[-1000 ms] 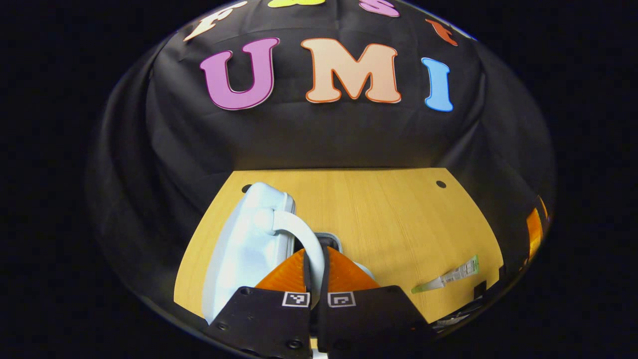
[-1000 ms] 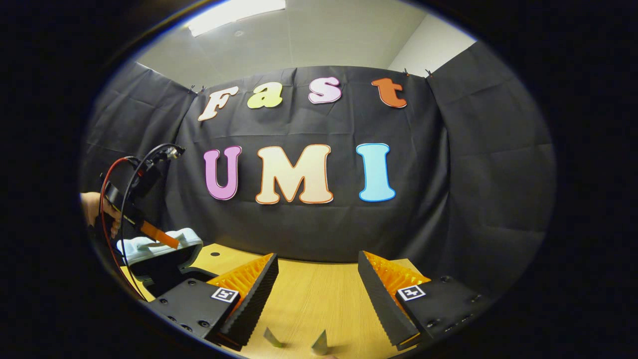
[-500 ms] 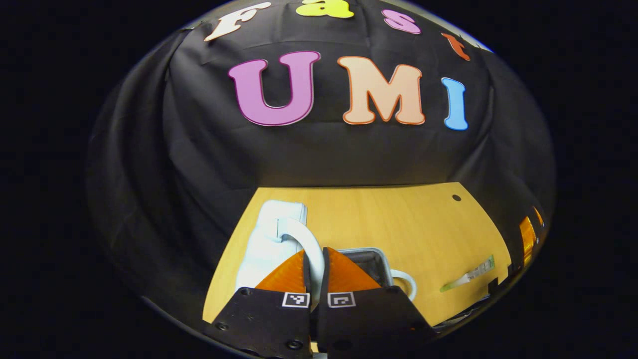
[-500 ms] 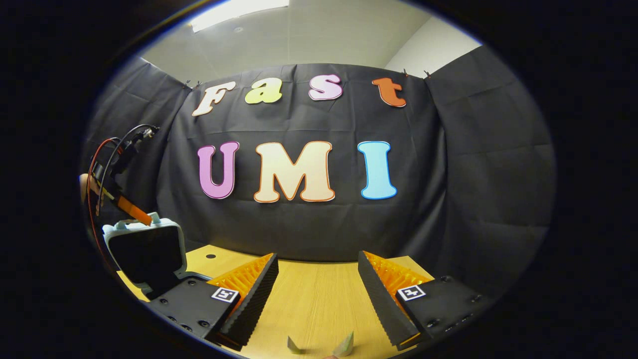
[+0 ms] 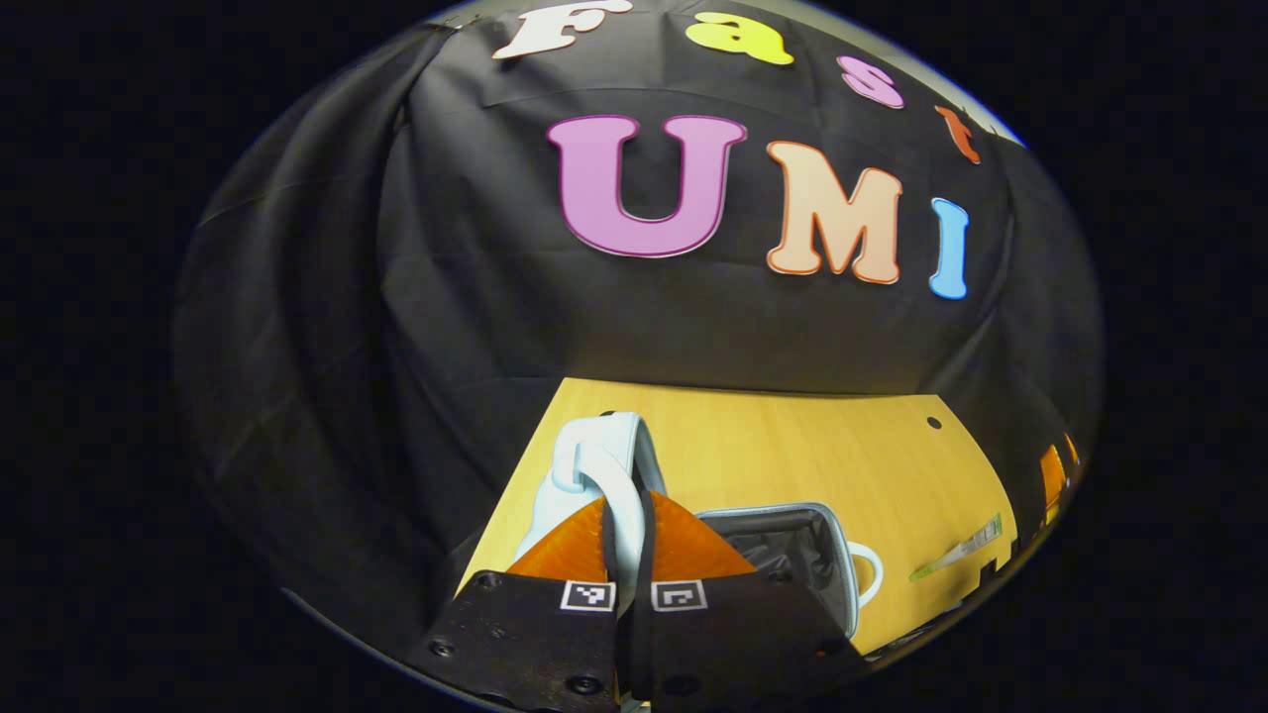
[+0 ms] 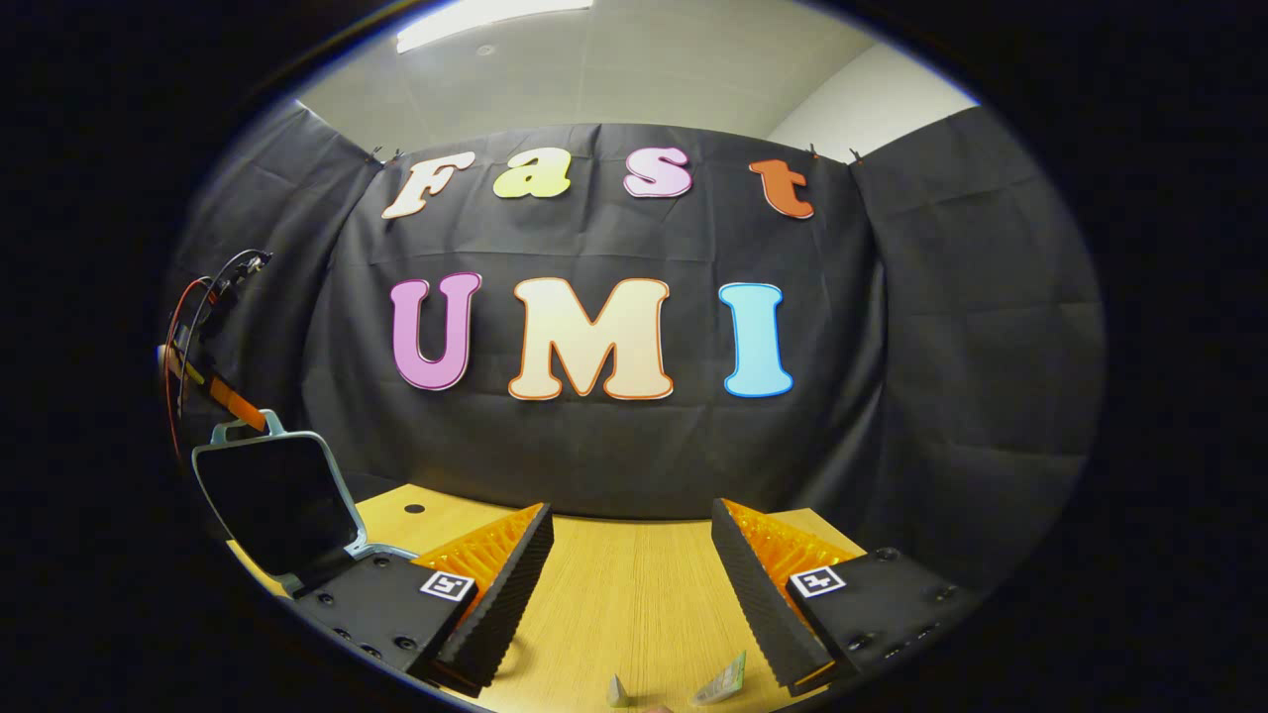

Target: First open the suitcase, pack the skin care products into it, and then close the suitcase.

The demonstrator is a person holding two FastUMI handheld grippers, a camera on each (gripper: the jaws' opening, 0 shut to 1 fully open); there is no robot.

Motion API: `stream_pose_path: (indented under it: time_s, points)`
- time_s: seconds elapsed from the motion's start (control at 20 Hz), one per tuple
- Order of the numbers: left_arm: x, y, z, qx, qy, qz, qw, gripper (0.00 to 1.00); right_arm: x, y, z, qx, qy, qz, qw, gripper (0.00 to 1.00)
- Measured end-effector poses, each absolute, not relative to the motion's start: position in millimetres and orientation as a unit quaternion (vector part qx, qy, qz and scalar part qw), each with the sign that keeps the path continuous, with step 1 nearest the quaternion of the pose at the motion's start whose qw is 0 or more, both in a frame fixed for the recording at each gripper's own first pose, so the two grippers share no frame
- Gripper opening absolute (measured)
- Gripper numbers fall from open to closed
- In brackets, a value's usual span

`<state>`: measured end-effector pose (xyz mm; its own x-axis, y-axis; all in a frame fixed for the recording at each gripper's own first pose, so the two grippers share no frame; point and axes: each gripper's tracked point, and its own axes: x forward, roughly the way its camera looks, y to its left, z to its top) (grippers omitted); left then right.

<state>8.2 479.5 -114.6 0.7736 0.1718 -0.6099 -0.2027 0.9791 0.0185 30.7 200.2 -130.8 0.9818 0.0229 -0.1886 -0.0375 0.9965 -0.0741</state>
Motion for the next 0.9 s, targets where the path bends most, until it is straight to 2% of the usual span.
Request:
stream_pose_path:
  time_s: [0.25, 0.9]
  points:
    - [-5, 527, -130, -0.036, 0.320, 0.130, 0.938, 0.00, 24, 210, -132, -0.050, 0.101, 0.015, 0.994, 0.99]
    - [-40, 632, -209, -0.081, 0.367, 0.239, 0.895, 0.00, 15, 202, -141, -0.074, 0.125, 0.005, 0.989, 0.99]
